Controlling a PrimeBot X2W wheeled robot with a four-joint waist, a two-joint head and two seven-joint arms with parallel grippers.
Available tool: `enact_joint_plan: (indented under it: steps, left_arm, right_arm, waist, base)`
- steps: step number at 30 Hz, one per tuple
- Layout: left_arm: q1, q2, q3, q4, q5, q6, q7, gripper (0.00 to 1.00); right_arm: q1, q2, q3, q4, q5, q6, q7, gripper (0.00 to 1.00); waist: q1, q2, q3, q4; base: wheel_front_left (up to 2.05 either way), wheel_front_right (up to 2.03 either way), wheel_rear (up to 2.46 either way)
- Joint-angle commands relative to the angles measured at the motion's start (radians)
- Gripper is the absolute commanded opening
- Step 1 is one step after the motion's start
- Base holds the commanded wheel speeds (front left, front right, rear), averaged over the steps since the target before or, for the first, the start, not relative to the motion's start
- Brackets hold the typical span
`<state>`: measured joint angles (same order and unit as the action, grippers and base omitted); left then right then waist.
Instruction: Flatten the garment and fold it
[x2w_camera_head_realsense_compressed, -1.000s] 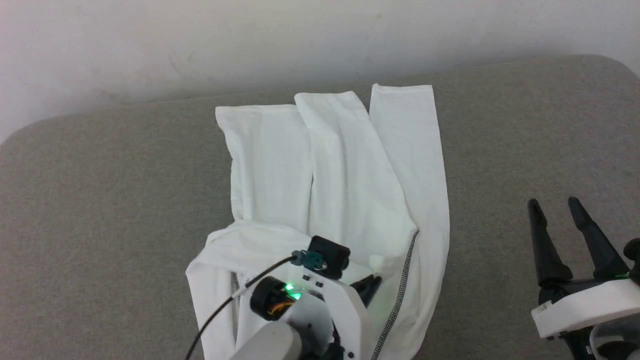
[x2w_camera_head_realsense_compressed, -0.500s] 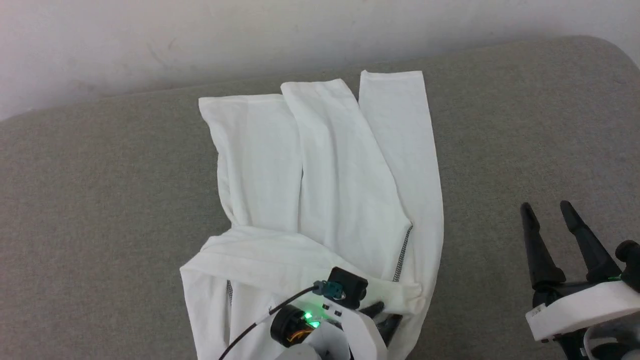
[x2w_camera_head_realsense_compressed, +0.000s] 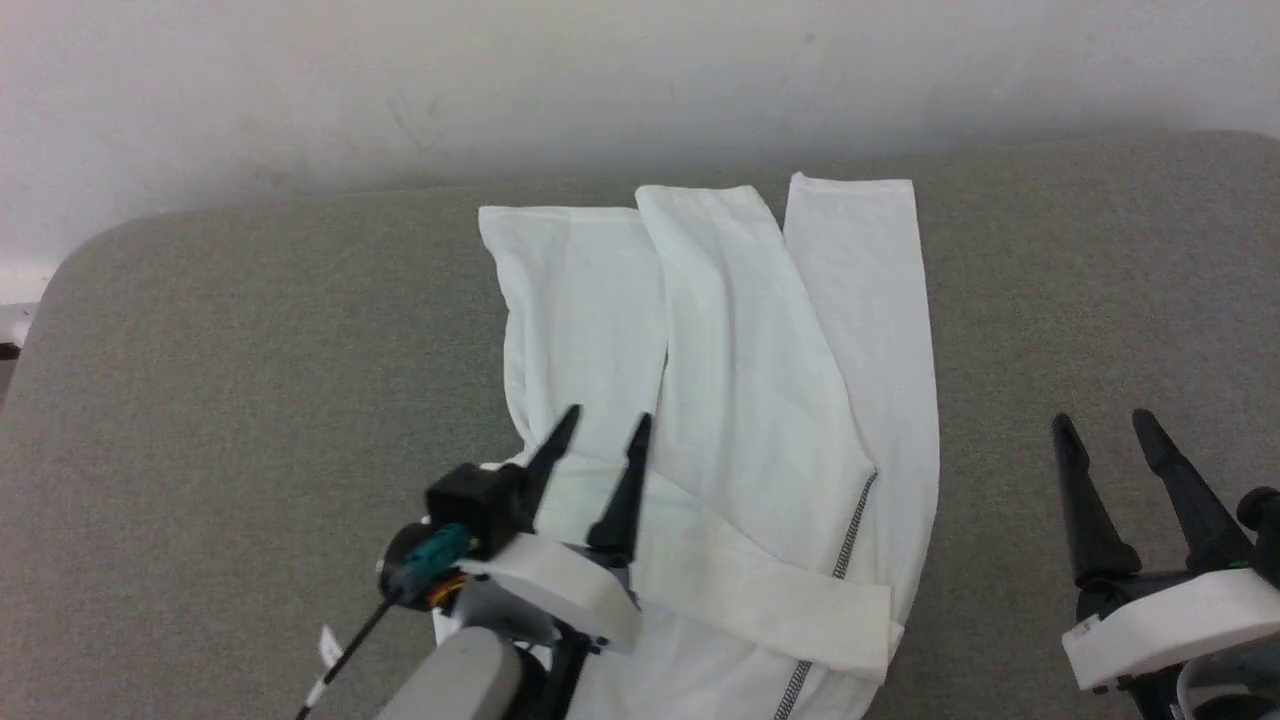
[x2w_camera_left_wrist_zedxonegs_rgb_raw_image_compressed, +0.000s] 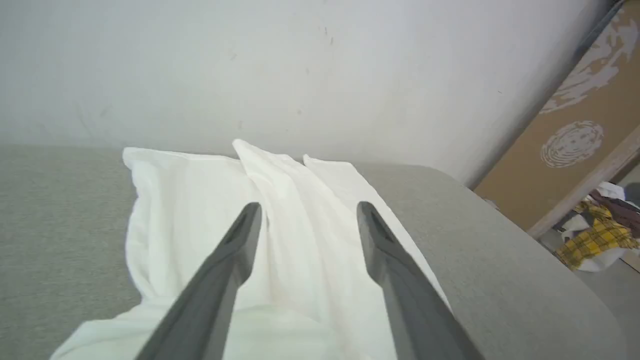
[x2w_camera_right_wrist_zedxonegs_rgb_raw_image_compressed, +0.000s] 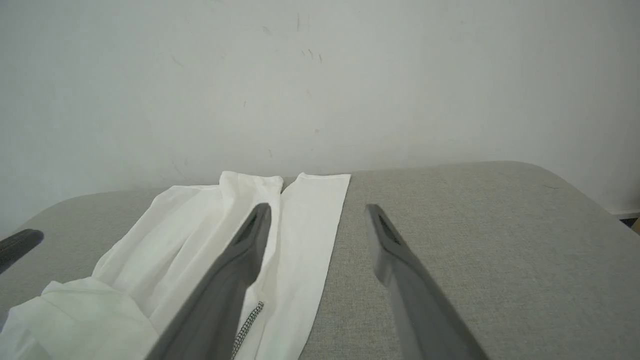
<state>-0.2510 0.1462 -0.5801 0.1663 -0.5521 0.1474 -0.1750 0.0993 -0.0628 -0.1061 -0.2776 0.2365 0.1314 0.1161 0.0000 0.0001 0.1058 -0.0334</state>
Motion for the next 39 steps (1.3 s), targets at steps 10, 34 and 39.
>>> enact_joint_plan:
  steps: [10,34,39]
  left_arm:
    - [0.099,0.119,0.267,-0.074,0.066,0.126,-0.086,1.00]
    - [0.149,0.050,0.399,-0.341,0.148,0.028,-0.087,1.00]
    - [0.103,0.005,0.411,-0.357,0.165,-0.016,-0.087,1.00]
  right_arm:
    - [0.016,-0.011,-0.008,0.014,0.001,-0.001,0.010,1.00]
    - [-0.791,-0.317,-0.076,0.823,0.257,-0.001,0.255,1.00]
    - [-0.973,-0.378,-0.047,0.933,0.265,-0.001,0.361,1.00]
  waist:
    - [0.0000,-0.0001,-0.024,0.060]
    - [0.0000,-0.0001,0.313,0.250]
    - [0.0000,-0.0001,0.394,0.288]
  base:
    - [0.00,0.00,0.00]
    - [0.00,0.00,0.00]
    - [0.00,0.00,0.00]
